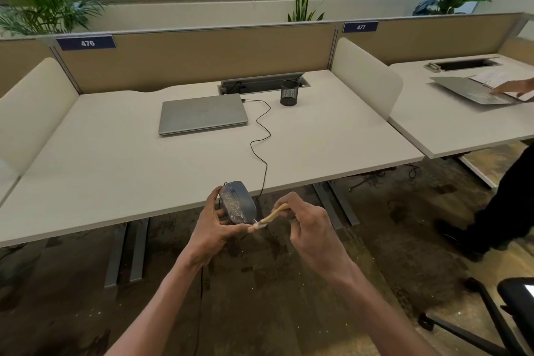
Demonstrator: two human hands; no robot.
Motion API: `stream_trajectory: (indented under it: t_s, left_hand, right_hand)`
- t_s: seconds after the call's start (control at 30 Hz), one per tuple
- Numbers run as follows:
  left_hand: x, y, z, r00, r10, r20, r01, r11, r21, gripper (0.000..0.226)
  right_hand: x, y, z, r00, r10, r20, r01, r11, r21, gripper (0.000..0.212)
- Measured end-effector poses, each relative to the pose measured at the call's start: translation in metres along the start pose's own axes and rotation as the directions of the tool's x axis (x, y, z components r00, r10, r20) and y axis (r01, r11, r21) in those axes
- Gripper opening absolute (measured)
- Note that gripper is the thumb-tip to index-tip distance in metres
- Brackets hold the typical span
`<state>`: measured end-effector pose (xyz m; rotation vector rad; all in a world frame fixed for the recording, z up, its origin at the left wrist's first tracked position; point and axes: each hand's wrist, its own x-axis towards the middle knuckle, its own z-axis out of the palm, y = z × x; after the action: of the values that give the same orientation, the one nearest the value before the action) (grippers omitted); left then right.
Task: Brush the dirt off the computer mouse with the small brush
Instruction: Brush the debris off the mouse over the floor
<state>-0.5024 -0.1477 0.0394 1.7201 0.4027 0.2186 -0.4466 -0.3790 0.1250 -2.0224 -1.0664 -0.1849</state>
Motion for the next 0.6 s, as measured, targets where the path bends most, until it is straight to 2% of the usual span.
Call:
stream_trajectory:
  t_s: [0.17,0.27,0.47,0.6]
  left_hand:
    - [-0.003,0.003,0.002,1.000,-0.017,0.023,0.018,0.999,-0.032,0.138]
    - [-0.005,0.006,0.004,0.999,-0.028,0.029,0.029,0.999,-0.033,0.146]
    - [-0.002,-0.002,0.000,1.000,-0.001,0.003,0.001,1.000,0.008,0.134]
    - [-0.002,-0.001,0.002,1.000,0.015,0.017,-0.016,1.000,0.017,0.131]
  right_hand:
    - [0.009,-0.002,-0.002,0.996,-0.005,-0.089,0.005,1.000,0.003,0.024]
    - [0.009,-0.002,0.000,0.996,-0.008,-0.086,0.008,1.000,0.000,0.024]
    - [-0.004,0.004,-0.001,0.999,0.019,-0.046,-0.019,1.000,-0.011,0.026]
    - [0.010,0.003,-0.004,0.995,0.012,-0.097,-0.013,1.000,-0.005,0.024]
